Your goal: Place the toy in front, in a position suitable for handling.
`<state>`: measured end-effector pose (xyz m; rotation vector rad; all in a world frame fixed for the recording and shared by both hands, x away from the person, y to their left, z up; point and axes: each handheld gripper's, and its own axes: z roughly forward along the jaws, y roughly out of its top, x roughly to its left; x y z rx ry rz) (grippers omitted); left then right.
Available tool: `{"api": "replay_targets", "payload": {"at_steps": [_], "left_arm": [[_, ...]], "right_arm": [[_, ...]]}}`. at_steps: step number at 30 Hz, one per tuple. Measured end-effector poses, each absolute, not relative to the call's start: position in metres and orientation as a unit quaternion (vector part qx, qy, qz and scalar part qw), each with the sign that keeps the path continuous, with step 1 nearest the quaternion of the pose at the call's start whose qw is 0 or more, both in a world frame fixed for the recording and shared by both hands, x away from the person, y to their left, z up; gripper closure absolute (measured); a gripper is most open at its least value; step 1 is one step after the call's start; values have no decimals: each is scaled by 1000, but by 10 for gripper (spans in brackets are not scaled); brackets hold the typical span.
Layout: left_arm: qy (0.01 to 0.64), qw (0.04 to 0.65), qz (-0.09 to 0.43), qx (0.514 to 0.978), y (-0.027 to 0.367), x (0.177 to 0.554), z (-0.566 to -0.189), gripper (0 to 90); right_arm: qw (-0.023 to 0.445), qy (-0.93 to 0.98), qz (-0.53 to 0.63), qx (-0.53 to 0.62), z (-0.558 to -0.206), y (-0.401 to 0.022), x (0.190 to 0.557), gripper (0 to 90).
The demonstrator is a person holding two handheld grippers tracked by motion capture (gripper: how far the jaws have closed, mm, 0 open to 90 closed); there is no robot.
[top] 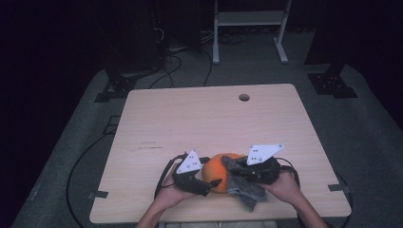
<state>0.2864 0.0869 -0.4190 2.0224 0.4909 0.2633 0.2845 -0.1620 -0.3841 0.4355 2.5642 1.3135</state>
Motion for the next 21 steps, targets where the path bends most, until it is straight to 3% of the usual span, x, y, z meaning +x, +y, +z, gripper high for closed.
{"api": "replay_targets", "payload": {"at_steps": [2,4,6,9,11,12,14,16,19,21], "left_arm": [[190,487,139,841,86,282,-420,160],[179,488,144,842,92,281,-423,262],[175,484,143,845,97,283,-425,287],[185,493,123,841,102,287,-426,265],[206,499,98,836,97,290,-420,148],[208,500,103,834,96,289,-417,130],[179,479,143,847,97,286,-418,243],[173,484,138,847,102,286,-421,296],[190,490,124,842,115,289,-425,298],[207,501,111,833,114,291,-423,214]], "right_arm": [[102,870,461,143,-386,-155,284,774],[111,875,452,137,-386,-154,284,777],[111,874,450,148,-387,-161,287,777],[101,867,456,173,-396,-171,290,777],[99,864,461,178,-396,-168,290,777],[106,867,456,170,-393,-163,288,776],[111,869,456,157,-391,-155,286,777],[111,871,453,155,-392,-157,286,777],[111,870,445,182,-400,-170,292,775],[101,866,449,197,-404,-175,296,775]]}}
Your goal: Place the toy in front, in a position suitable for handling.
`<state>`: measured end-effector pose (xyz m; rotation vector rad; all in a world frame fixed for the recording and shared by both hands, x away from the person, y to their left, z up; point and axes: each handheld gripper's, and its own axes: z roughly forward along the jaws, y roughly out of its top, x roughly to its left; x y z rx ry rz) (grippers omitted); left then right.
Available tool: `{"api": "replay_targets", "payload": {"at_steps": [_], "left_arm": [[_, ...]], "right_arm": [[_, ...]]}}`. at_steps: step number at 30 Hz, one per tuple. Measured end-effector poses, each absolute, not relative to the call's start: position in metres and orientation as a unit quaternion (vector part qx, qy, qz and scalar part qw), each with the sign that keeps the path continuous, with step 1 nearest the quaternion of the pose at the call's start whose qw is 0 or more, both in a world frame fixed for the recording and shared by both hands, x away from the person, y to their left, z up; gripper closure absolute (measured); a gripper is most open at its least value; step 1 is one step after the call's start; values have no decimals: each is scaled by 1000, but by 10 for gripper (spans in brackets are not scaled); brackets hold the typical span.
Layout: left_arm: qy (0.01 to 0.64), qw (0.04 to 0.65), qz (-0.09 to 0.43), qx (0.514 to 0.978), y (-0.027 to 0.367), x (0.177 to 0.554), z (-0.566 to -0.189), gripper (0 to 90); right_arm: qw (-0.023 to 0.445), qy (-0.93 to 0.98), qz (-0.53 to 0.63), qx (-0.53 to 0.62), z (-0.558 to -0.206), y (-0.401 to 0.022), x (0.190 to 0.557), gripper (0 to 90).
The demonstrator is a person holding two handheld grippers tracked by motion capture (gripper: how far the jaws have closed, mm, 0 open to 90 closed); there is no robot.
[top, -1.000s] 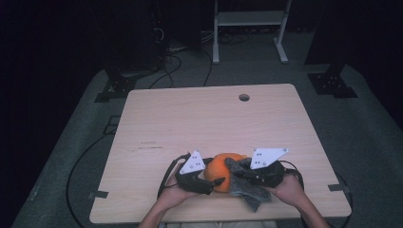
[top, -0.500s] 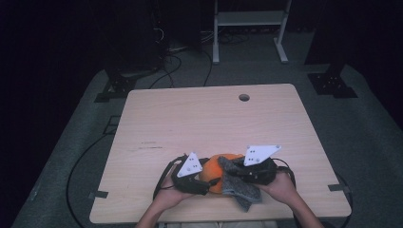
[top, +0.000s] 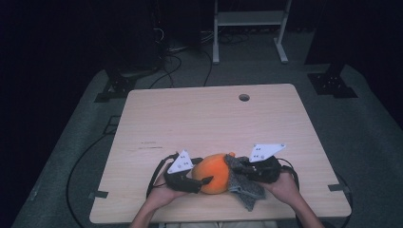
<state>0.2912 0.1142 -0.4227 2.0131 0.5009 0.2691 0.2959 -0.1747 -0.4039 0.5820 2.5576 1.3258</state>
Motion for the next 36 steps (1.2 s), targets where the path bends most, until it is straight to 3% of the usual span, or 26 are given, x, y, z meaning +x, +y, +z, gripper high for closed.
{"api": "replay_targets", "payload": {"at_steps": [1,3,7,13,17,22,28,33,36], "left_arm": [[213,504,108,830,112,292,-421,167],[207,506,115,829,108,292,-420,160],[187,491,128,841,114,291,-425,316],[189,497,114,839,121,293,-429,342],[185,498,114,839,121,292,-429,342],[184,502,111,837,119,291,-430,336],[150,499,120,845,107,283,-429,337],[149,502,115,844,108,284,-430,337],[137,502,116,846,102,282,-429,338]], "right_arm": [[105,866,448,197,-404,-173,295,775],[106,865,454,186,-402,-166,291,774],[104,868,452,178,-404,-164,289,775],[89,870,438,207,-417,-177,298,774],[82,848,485,198,-403,-174,296,774],[75,866,447,212,-420,-177,302,774],[93,842,490,205,-398,-181,299,774],[78,857,456,227,-415,-188,305,776],[82,842,488,214,-399,-191,300,776]]}}
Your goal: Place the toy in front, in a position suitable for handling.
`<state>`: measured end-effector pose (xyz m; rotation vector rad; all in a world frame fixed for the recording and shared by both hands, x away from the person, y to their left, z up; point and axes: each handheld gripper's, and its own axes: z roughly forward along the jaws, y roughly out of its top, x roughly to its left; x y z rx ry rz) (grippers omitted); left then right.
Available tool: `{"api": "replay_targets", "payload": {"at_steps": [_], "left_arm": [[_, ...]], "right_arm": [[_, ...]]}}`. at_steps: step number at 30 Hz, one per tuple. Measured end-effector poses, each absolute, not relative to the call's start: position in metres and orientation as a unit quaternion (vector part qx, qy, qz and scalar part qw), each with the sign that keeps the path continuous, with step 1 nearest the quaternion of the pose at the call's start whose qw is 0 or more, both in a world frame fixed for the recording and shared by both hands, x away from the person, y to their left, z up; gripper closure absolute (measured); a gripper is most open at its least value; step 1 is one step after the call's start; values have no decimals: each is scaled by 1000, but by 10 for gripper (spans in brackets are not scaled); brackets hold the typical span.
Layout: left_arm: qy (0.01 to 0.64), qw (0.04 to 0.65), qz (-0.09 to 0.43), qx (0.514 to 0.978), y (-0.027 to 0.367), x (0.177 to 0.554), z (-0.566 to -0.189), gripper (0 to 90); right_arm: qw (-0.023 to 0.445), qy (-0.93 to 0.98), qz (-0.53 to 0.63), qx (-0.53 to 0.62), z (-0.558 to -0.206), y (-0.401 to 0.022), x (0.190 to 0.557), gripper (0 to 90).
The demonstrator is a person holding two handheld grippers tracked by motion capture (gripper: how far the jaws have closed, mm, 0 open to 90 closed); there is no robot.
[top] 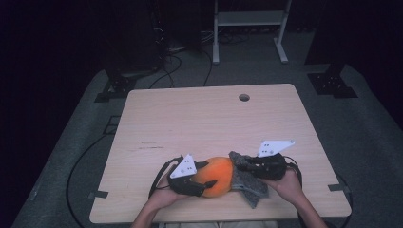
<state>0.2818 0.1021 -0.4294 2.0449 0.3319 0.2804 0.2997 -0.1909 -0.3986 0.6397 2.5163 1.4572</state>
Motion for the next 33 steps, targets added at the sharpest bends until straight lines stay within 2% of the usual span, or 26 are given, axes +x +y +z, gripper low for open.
{"api": "replay_targets", "payload": {"at_steps": [3,8,9,14,17,20,22,27,33], "left_arm": [[122,500,119,849,97,278,-430,344],[114,501,116,850,96,276,-431,344],[114,503,113,849,96,276,-431,341],[115,508,105,847,95,277,-431,328],[137,526,80,836,101,282,-425,214],[173,513,70,838,103,289,-427,133],[183,514,56,836,103,291,-431,168],[165,509,81,841,102,285,-429,301],[146,506,91,845,100,283,-429,325]], "right_arm": [[88,847,488,194,-389,-181,299,776],[64,853,467,222,-408,-191,308,777],[75,857,459,221,-405,-192,307,776],[68,848,488,195,-392,-185,299,777],[55,852,478,205,-404,-185,304,778],[49,853,476,209,-406,-192,304,777],[43,852,478,210,-408,-196,304,777],[53,859,453,233,-412,-206,307,777],[30,844,495,203,-397,-200,299,777]]}}
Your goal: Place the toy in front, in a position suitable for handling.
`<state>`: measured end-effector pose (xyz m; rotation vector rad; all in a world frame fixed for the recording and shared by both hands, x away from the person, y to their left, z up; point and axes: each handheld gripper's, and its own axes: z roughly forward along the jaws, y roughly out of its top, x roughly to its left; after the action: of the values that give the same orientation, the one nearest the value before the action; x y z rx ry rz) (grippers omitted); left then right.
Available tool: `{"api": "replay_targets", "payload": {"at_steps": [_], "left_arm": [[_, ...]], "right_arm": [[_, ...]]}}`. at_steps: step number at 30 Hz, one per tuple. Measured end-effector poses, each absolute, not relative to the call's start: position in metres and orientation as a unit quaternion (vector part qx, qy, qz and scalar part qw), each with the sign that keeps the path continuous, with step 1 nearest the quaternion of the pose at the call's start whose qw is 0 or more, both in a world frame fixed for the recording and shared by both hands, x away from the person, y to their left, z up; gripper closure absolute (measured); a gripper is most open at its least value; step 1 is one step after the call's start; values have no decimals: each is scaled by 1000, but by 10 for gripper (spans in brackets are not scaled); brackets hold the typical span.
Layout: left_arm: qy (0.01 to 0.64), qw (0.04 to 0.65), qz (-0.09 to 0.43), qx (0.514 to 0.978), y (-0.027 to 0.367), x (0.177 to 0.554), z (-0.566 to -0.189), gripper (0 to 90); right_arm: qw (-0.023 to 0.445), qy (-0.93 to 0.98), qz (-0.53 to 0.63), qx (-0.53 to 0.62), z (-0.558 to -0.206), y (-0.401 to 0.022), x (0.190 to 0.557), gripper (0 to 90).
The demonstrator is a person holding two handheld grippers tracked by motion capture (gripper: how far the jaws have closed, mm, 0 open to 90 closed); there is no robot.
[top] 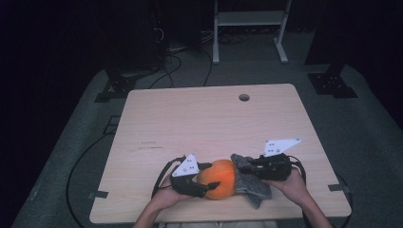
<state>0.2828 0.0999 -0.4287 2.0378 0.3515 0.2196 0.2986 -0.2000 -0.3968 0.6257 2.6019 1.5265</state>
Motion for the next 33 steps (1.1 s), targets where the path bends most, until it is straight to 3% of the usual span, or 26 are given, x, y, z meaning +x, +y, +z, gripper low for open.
{"api": "replay_targets", "payload": {"at_steps": [4,8,13,20,24,29,33], "left_arm": [[151,508,93,843,102,283,-429,342],[152,509,98,842,101,283,-429,348],[154,512,102,839,98,284,-430,357],[159,514,97,837,100,285,-430,358],[163,518,97,834,98,286,-431,357],[170,523,76,832,99,287,-430,262],[176,524,81,830,96,288,-431,260]], "right_arm": [[28,852,473,222,-413,-203,307,778],[70,867,436,231,-410,-210,304,777],[46,849,488,197,-397,-201,295,777],[55,861,452,229,-411,-207,305,777],[46,846,493,200,-396,-202,294,776],[55,861,467,192,-403,-192,295,777],[61,860,456,219,-406,-203,300,777]]}}
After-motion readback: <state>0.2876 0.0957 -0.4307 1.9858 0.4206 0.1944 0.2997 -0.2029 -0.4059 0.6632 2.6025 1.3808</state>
